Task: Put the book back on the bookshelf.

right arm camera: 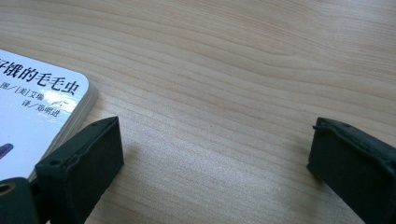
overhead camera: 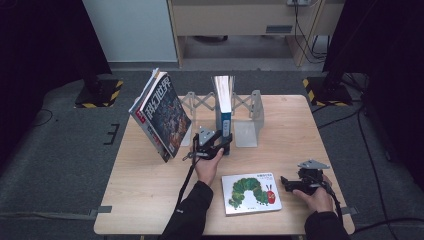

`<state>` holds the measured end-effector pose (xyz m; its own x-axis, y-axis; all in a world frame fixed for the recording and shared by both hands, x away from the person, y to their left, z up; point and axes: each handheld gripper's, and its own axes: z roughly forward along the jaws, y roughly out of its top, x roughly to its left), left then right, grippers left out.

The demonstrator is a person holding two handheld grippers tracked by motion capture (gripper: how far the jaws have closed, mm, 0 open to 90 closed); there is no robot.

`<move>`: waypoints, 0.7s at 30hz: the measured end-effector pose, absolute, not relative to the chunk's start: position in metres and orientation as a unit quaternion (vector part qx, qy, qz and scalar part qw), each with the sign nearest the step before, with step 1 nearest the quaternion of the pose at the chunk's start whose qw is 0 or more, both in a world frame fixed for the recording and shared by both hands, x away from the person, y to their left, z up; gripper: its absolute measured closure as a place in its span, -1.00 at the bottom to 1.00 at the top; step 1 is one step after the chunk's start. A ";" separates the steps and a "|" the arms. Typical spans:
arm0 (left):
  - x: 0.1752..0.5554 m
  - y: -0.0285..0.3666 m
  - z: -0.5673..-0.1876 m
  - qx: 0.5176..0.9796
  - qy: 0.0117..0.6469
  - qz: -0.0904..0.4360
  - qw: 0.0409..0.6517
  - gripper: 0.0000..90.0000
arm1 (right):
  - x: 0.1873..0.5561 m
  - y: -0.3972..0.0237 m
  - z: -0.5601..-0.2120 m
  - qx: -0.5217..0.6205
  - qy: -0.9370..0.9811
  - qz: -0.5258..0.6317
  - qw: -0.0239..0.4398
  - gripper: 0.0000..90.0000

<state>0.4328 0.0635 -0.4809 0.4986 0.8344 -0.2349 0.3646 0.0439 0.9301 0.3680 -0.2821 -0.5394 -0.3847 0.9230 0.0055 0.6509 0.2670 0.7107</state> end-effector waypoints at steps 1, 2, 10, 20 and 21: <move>0.432 0.064 -0.480 0.661 0.453 0.209 0.561 0.04 | 0.368 -0.282 -0.539 0.513 0.767 0.322 0.211 -0.92; 0.432 0.064 -0.480 0.662 0.452 0.207 0.561 0.03 | 0.368 -0.282 -0.539 0.513 0.767 0.322 0.211 -0.92; 0.426 0.068 -0.476 0.672 0.445 0.208 0.554 -0.02 | 0.368 -0.282 -0.539 0.513 0.767 0.322 0.212 -0.93; 0.421 0.077 -0.464 0.677 0.436 0.211 0.554 -0.07 | 0.368 -0.282 -0.539 0.513 0.767 0.322 0.211 -0.92; 0.421 0.078 -0.463 0.679 0.435 0.211 0.552 -0.07 | 0.368 -0.282 -0.539 0.513 0.767 0.322 0.211 -0.92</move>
<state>0.4207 0.0776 -0.4632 0.5317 0.8246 -0.1935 0.3581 -0.0118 0.9336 0.3681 -0.2821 -0.5394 -0.3845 0.9231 0.0055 0.6509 0.2668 0.7107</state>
